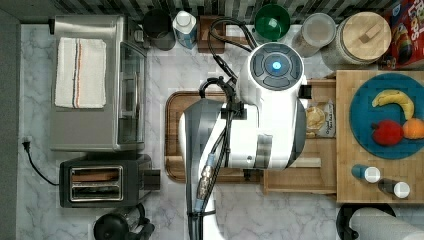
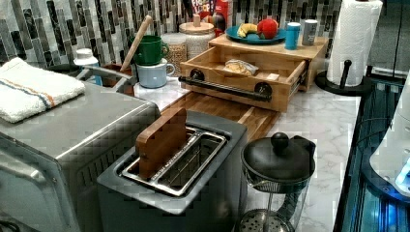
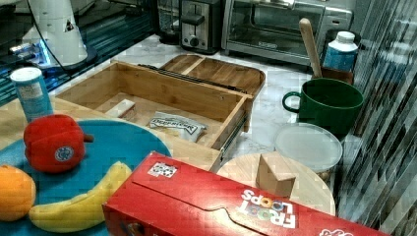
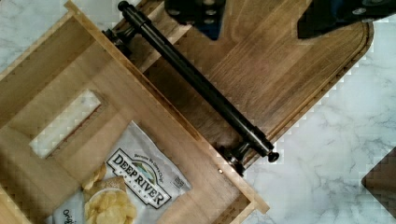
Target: Close the drawer.
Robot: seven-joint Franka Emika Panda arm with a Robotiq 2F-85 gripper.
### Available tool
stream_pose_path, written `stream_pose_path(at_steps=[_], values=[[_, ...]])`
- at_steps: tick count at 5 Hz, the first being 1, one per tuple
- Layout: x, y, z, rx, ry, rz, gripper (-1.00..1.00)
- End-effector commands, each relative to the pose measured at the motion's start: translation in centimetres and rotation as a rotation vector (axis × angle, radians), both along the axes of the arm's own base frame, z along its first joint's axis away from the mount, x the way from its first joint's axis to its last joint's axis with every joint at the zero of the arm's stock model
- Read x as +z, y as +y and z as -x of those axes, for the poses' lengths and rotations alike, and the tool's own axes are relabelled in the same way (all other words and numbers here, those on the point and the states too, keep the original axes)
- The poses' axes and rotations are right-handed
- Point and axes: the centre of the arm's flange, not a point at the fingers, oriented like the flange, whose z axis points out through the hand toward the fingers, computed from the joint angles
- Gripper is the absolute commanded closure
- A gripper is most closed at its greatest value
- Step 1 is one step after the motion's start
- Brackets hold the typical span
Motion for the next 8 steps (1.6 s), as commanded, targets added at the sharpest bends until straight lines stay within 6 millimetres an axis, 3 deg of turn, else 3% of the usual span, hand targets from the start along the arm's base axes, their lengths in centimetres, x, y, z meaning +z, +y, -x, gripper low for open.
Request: stream_pose_path(at_steps=[1, 2, 3, 4, 6, 8], values=[[-0.3, 0.0, -0.1, 0.013, 0.004, -0.001, 1.0], [-0.3, 0.0, -0.1, 0.013, 0.004, -0.001, 1.0], [-1.2, -0.6, 0.6, 0.076, 0.002, -0.09, -1.0], [-1.5, 0.6, 0.9, 0.172, -0.002, -0.129, -1.0], [-2.9, 5.6, 2.4, 0.471, -0.039, -0.067, -1.0], [-4.1, 9.3, 2.5, 0.707, 0.006, -0.06, -1.0]])
